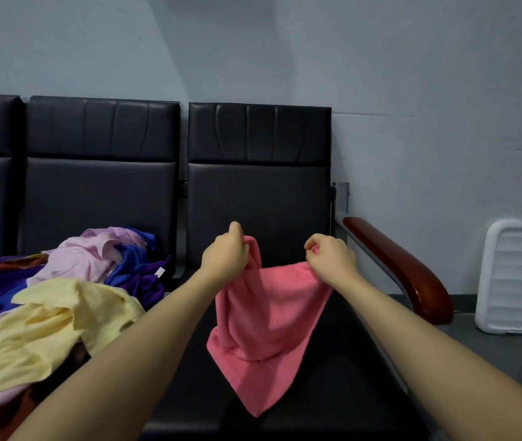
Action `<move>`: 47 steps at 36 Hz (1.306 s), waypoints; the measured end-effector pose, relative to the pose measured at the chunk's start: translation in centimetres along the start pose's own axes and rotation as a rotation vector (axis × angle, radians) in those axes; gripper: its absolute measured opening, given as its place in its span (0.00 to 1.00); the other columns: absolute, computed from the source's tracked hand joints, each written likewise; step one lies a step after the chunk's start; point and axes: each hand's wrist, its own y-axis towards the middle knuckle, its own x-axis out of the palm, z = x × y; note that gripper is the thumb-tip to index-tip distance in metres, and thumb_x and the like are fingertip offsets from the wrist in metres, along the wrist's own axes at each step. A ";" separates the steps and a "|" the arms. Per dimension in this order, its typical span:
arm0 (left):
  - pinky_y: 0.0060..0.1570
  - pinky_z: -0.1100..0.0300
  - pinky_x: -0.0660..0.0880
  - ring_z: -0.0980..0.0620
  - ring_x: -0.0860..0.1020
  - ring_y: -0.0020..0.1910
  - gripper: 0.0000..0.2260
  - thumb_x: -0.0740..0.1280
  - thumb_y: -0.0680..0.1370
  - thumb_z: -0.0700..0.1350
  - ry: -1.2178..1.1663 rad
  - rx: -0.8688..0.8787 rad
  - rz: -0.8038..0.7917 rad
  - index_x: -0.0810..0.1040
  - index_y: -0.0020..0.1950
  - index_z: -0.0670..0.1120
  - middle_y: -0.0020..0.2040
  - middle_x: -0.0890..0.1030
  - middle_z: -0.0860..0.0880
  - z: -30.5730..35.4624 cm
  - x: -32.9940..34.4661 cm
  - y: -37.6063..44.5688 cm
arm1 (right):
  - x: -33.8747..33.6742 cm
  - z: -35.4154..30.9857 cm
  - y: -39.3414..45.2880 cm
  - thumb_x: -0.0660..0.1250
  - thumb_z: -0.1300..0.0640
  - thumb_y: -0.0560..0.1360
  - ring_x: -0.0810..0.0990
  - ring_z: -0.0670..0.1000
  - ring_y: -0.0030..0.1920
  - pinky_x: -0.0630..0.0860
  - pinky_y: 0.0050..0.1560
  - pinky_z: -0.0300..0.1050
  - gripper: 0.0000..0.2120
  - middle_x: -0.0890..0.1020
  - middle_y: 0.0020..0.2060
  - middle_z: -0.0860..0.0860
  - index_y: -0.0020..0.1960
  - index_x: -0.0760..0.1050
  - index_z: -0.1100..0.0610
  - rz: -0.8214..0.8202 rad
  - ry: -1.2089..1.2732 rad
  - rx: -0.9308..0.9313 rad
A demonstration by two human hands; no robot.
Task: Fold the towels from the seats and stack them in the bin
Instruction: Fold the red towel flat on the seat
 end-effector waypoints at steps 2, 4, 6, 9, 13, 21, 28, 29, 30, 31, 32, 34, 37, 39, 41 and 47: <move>0.40 0.53 0.69 0.42 0.74 0.42 0.06 0.55 0.81 0.46 -0.011 -0.041 0.018 0.64 0.52 0.43 0.43 0.75 0.45 -0.2 -0.2 0.0 | 0.1 0.1 -0.2 0.58 0.57 0.77 0.79 0.52 0.53 0.72 0.48 0.45 0.12 0.82 0.51 0.48 0.56 0.77 0.51 0.004 0.010 0.011; 0.43 0.50 0.73 0.41 0.77 0.43 0.06 0.55 0.80 0.45 -0.111 -0.083 0.026 0.65 0.52 0.43 0.44 0.76 0.44 -0.6 -0.4 0.2 | 0.3 -0.1 -0.2 0.56 0.56 0.78 0.78 0.51 0.50 0.70 0.47 0.44 0.11 0.81 0.48 0.48 0.53 0.77 0.51 0.011 0.051 0.043; 0.46 0.48 0.75 0.41 0.77 0.44 0.04 0.55 0.80 0.44 -0.203 -0.095 0.046 0.64 0.51 0.43 0.42 0.77 0.45 -0.9 -0.6 0.3 | 0.3 -0.4 -0.1 0.55 0.55 0.78 0.77 0.51 0.47 0.70 0.47 0.45 0.10 0.81 0.46 0.49 0.50 0.75 0.53 0.031 0.114 0.085; 0.45 0.49 0.74 0.43 0.76 0.42 0.03 0.56 0.80 0.44 -0.260 -0.095 0.093 0.64 0.49 0.44 0.39 0.74 0.48 -1.0 -1.2 0.6 | 0.0 -0.8 0.4 0.55 0.57 0.79 0.77 0.51 0.46 0.73 0.48 0.47 0.09 0.80 0.47 0.51 0.51 0.74 0.55 0.088 0.193 0.112; 0.36 0.61 0.68 0.50 0.72 0.41 0.03 0.56 0.79 0.38 -0.474 -0.121 0.207 0.67 0.50 0.44 0.39 0.72 0.52 -0.6 -2.5 1.1 | -1.2 -1.1 1.2 0.57 0.62 0.79 0.75 0.52 0.52 0.69 0.48 0.43 0.09 0.77 0.55 0.56 0.56 0.74 0.61 0.192 0.292 0.103; 0.51 0.63 0.70 0.55 0.75 0.52 0.15 0.56 0.78 0.37 -0.645 -0.100 0.311 0.79 0.57 0.47 0.52 0.80 0.52 1.1 -5.1 2.0 | -4.3 -2.0 2.4 0.55 0.66 0.79 0.72 0.52 0.43 0.66 0.41 0.44 0.10 0.78 0.50 0.58 0.49 0.75 0.61 0.430 0.320 0.077; 0.60 0.50 0.73 0.48 0.78 0.56 0.14 0.62 0.75 0.45 -0.596 -0.081 0.443 0.81 0.58 0.47 0.54 0.82 0.49 2.5 -7.6 2.1 | -7.2 -3.7 3.3 0.53 0.65 0.79 0.71 0.57 0.44 0.66 0.41 0.47 0.10 0.78 0.50 0.59 0.52 0.73 0.59 0.455 0.264 0.094; 0.60 0.51 0.73 0.49 0.78 0.56 0.14 0.63 0.75 0.46 -0.610 -0.088 0.453 0.81 0.58 0.47 0.53 0.83 0.49 2.6 -7.8 2.0 | -7.6 -3.9 3.3 0.53 0.64 0.80 0.70 0.56 0.44 0.65 0.42 0.47 0.10 0.78 0.50 0.58 0.52 0.72 0.59 0.455 0.253 0.104; 0.60 0.51 0.74 0.50 0.79 0.55 0.14 0.63 0.75 0.48 -0.623 -0.092 0.467 0.81 0.58 0.48 0.53 0.83 0.50 2.8 -8.0 1.9 | -8.0 -4.1 3.3 0.52 0.63 0.80 0.70 0.56 0.43 0.64 0.42 0.47 0.10 0.78 0.51 0.58 0.53 0.72 0.59 0.460 0.246 0.118; 0.59 0.52 0.74 0.51 0.79 0.54 0.13 0.64 0.76 0.49 -0.623 -0.086 0.485 0.82 0.56 0.48 0.52 0.83 0.51 2.9 -8.3 1.9 | -8.5 -4.3 3.3 0.52 0.62 0.81 0.70 0.56 0.43 0.64 0.43 0.47 0.10 0.78 0.51 0.58 0.54 0.71 0.60 0.467 0.245 0.136; 0.57 0.52 0.75 0.52 0.80 0.52 0.12 0.63 0.77 0.50 -0.596 -0.080 0.503 0.82 0.55 0.48 0.50 0.83 0.52 2.9 -8.5 1.8 | -8.8 -4.4 3.4 0.51 0.62 0.81 0.70 0.56 0.44 0.64 0.43 0.47 0.10 0.78 0.52 0.59 0.55 0.71 0.60 0.469 0.247 0.158; 0.52 0.54 0.76 0.51 0.80 0.49 0.11 0.61 0.79 0.49 -0.478 -0.069 0.547 0.82 0.52 0.49 0.47 0.83 0.52 2.9 -8.9 1.5 | -9.5 -4.4 3.4 0.51 0.62 0.81 0.73 0.58 0.47 0.64 0.44 0.47 0.10 0.78 0.54 0.60 0.56 0.70 0.61 0.470 0.267 0.199; 0.47 0.56 0.73 0.49 0.79 0.48 0.10 0.60 0.80 0.47 -0.378 -0.054 0.603 0.81 0.51 0.48 0.47 0.83 0.50 2.8 -9.4 1.1 | -10.1 -4.2 3.3 0.52 0.61 0.81 0.76 0.61 0.54 0.66 0.46 0.48 0.10 0.77 0.56 0.60 0.57 0.70 0.61 0.466 0.287 0.241; 0.49 0.57 0.73 0.47 0.79 0.50 0.10 0.60 0.80 0.45 -0.427 -0.051 0.609 0.81 0.53 0.46 0.49 0.83 0.47 2.5 -9.6 1.2 | -10.1 -4.0 3.2 0.52 0.62 0.81 0.76 0.61 0.54 0.66 0.46 0.48 0.10 0.77 0.56 0.60 0.57 0.70 0.61 0.462 0.302 0.265; 0.52 0.59 0.71 0.46 0.78 0.53 0.11 0.60 0.80 0.42 -0.485 -0.060 0.594 0.80 0.56 0.44 0.53 0.82 0.45 2.3 -9.6 1.2 | -10.0 -3.8 3.0 0.53 0.61 0.80 0.76 0.61 0.53 0.67 0.46 0.48 0.10 0.77 0.55 0.59 0.56 0.71 0.61 0.457 0.324 0.286; 0.55 0.54 0.73 0.40 0.77 0.56 0.16 0.57 0.76 0.33 -0.289 -0.082 0.433 0.79 0.58 0.38 0.55 0.81 0.40 2.0 -9.0 0.3 | -9.4 -3.5 2.3 0.54 0.63 0.79 0.76 0.60 0.51 0.70 0.47 0.49 0.10 0.78 0.54 0.58 0.54 0.72 0.61 0.437 0.369 0.309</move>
